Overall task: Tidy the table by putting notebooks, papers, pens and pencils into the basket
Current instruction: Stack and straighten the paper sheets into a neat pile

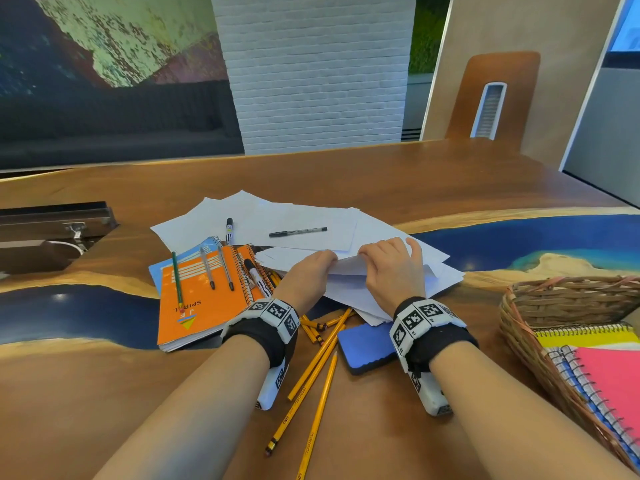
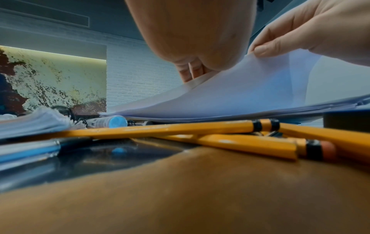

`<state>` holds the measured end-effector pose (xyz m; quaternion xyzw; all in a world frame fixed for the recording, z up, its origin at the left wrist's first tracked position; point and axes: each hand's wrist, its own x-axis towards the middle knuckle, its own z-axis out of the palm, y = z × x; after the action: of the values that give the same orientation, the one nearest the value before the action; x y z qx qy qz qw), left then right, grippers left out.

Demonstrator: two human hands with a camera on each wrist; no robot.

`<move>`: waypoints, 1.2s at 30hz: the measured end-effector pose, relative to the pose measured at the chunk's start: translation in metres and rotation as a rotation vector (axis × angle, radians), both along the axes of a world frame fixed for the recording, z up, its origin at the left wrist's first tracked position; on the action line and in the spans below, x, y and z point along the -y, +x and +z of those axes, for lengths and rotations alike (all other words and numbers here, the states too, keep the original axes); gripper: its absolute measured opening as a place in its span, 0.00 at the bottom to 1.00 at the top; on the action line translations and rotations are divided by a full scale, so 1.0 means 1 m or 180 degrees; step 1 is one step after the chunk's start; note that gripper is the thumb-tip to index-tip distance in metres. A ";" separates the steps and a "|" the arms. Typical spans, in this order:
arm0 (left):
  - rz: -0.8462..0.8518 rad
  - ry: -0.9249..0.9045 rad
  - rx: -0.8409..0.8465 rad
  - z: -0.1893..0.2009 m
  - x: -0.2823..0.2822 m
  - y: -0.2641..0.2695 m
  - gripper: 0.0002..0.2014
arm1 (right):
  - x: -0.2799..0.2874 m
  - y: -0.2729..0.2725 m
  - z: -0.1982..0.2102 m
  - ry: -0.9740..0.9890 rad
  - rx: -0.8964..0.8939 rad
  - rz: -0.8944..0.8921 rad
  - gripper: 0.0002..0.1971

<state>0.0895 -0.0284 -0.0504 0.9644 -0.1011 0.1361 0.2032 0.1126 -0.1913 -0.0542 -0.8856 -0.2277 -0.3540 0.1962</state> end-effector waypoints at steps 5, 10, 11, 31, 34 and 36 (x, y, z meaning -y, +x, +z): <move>-0.0285 -0.0226 0.0159 0.004 0.003 -0.004 0.11 | 0.002 0.002 0.002 -0.0045 0.0466 0.0054 0.10; -0.0318 -0.0336 0.0215 0.015 0.005 -0.011 0.15 | 0.005 -0.001 0.015 0.0261 0.0826 0.0054 0.12; -0.0280 -0.0313 0.0236 0.018 0.005 -0.010 0.12 | 0.003 -0.001 0.021 0.0357 0.0892 0.0110 0.12; 0.0617 -0.3417 0.1251 0.126 -0.039 -0.021 0.09 | 0.023 -0.002 0.100 0.3339 -0.1741 0.0750 0.52; 0.0471 -0.3561 0.0874 0.115 -0.034 -0.030 0.07 | 0.023 -0.002 0.094 0.3223 -0.1922 0.0886 0.44; 0.0429 -0.3538 0.0501 0.105 -0.035 -0.034 0.13 | 0.024 -0.005 0.090 0.3200 -0.2024 0.0943 0.40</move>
<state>0.0551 0.0066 0.0543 0.7037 0.0327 0.2531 0.6631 0.1081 -0.2154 0.0354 -0.7058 -0.0837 -0.1054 0.6955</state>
